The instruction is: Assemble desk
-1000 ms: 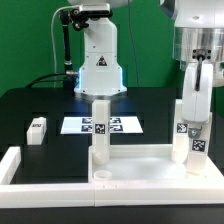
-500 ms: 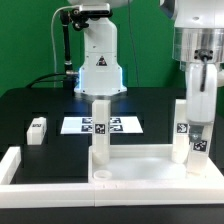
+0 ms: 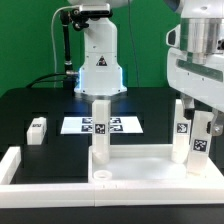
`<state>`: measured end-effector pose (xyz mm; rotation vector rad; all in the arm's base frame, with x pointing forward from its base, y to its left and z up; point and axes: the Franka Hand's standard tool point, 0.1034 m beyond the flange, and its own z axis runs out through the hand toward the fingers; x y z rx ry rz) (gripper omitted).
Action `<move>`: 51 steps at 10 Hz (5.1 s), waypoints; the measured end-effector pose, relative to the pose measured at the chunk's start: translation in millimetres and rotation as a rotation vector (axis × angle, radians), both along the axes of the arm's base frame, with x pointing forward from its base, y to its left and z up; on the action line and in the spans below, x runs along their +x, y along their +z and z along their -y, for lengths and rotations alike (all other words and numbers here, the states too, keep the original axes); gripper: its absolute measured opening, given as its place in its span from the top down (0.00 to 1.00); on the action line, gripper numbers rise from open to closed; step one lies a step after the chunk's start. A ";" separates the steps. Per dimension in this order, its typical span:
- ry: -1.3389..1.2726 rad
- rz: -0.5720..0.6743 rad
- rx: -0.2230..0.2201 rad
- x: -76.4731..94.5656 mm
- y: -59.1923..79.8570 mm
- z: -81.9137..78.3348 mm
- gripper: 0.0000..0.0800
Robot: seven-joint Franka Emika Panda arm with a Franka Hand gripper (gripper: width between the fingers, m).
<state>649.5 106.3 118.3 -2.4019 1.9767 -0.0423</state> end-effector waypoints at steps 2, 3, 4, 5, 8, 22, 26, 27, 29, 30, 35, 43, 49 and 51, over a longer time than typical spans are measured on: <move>0.263 0.022 -0.034 4.9 2.5 3.9 0.19; 0.469 0.025 -0.078 10.2 8.7 1.9 0.19; 0.612 0.028 -0.100 8.7 3.6 2.4 0.19; 0.741 0.032 -0.118 11.7 8.9 -2.9 0.19; 0.939 0.096 -0.155 13.3 14.3 -12.3 0.19; -0.366 0.174 0.121 -1.5 8.3 18.9 0.62; -0.435 0.171 0.132 -1.9 7.5 17.3 0.39; -0.432 0.170 0.131 -2.1 7.2 16.6 0.25; -0.092 0.184 0.085 -2.4 6.6 5.0 0.20; 0.003 0.188 0.075 -2.8 6.0 3.2 0.20; 0.476 0.189 -0.026 -2.4 1.4 10.1 0.19; 0.617 0.161 -0.065 -3.3 -10.4 5.7 0.55; -0.026 0.112 0.047 -4.9 -12.2 16.8 0.64; -0.311 0.085 0.102 -6.4 -13.1 14.9 0.64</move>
Offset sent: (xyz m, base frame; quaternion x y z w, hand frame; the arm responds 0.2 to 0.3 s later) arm -0.0173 -0.0069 -0.0312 0.0061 0.0238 -0.3511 0.9360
